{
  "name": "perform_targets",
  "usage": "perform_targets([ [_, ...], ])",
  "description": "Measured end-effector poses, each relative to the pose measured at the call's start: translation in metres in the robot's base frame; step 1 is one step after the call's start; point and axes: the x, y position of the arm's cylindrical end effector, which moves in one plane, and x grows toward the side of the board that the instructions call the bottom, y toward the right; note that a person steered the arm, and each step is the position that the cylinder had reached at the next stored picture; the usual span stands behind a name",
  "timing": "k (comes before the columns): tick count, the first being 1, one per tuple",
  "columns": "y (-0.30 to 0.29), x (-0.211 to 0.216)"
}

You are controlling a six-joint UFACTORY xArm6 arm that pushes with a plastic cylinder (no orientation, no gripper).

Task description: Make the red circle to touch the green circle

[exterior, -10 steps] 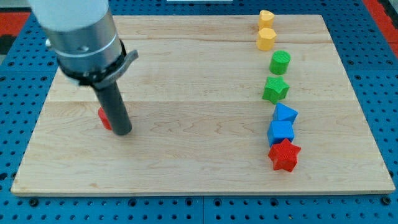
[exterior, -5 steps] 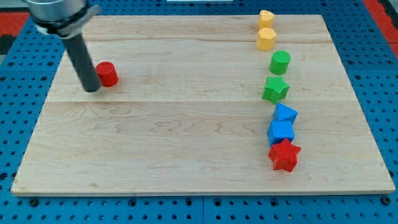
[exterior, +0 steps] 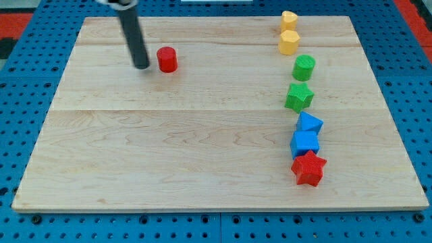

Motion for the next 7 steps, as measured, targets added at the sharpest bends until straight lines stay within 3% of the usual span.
perform_targets([
  [3, 0.125, -0.012],
  [4, 0.097, -0.023],
  [6, 0.168, -0.035],
  [7, 0.139, -0.034],
])
